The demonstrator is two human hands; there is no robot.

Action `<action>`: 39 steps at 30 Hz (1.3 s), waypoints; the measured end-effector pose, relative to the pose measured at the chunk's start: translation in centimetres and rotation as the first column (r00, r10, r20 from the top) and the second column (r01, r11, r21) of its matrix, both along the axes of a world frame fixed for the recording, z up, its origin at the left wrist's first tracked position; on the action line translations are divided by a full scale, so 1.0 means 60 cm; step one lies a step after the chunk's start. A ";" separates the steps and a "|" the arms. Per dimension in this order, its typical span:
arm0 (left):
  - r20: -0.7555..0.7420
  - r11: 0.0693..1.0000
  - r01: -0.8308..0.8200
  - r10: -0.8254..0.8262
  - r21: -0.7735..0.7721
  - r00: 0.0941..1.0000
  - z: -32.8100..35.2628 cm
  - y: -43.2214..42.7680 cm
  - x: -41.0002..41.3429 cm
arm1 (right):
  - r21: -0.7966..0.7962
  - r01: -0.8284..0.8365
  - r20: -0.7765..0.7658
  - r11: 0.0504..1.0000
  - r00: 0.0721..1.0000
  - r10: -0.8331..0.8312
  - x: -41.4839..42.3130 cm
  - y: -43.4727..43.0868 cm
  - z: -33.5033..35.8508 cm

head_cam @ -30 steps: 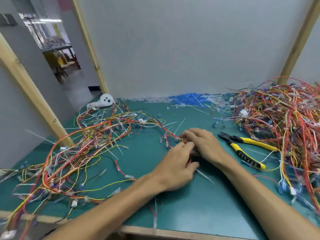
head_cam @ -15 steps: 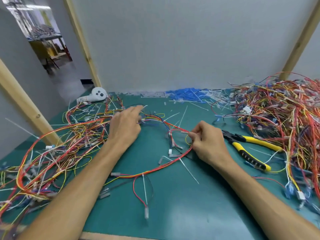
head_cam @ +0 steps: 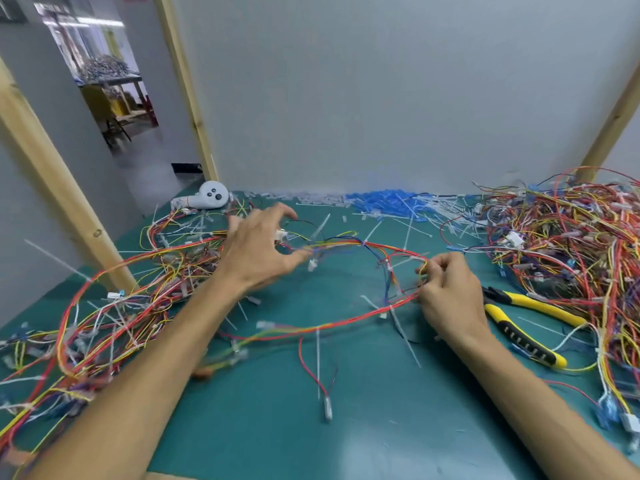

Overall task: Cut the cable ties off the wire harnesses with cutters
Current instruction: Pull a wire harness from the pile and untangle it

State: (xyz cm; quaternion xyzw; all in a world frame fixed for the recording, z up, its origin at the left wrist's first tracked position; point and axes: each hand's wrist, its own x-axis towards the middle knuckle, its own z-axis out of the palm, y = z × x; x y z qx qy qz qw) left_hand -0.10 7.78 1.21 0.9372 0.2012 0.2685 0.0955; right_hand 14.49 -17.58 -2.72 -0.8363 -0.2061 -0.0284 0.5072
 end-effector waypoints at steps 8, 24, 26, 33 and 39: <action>0.009 0.988 -0.063 0.062 0.144 0.998 -0.020 0.035 0.011 | 0.122 0.036 -0.081 0.992 0.996 -0.026 0.031 -0.008 0.004; 0.411 0.965 -0.009 0.120 -0.262 0.904 -0.007 0.004 -0.007 | -0.255 -0.282 0.170 0.925 0.929 0.330 -0.026 0.003 0.009; 0.508 0.888 -0.033 0.293 -0.459 0.810 0.001 0.024 -0.014 | -0.123 -0.129 0.178 0.984 0.973 0.149 -0.012 -0.002 0.010; 0.476 0.890 -0.233 0.414 -0.392 0.776 -0.006 0.042 -0.019 | 0.141 0.003 0.155 0.990 0.988 -0.025 -0.003 -0.005 0.007; 0.158 0.978 -0.206 0.208 -0.029 0.965 -0.026 0.027 -0.001 | 0.557 -0.019 0.109 0.831 0.993 -0.051 -0.006 -0.012 0.014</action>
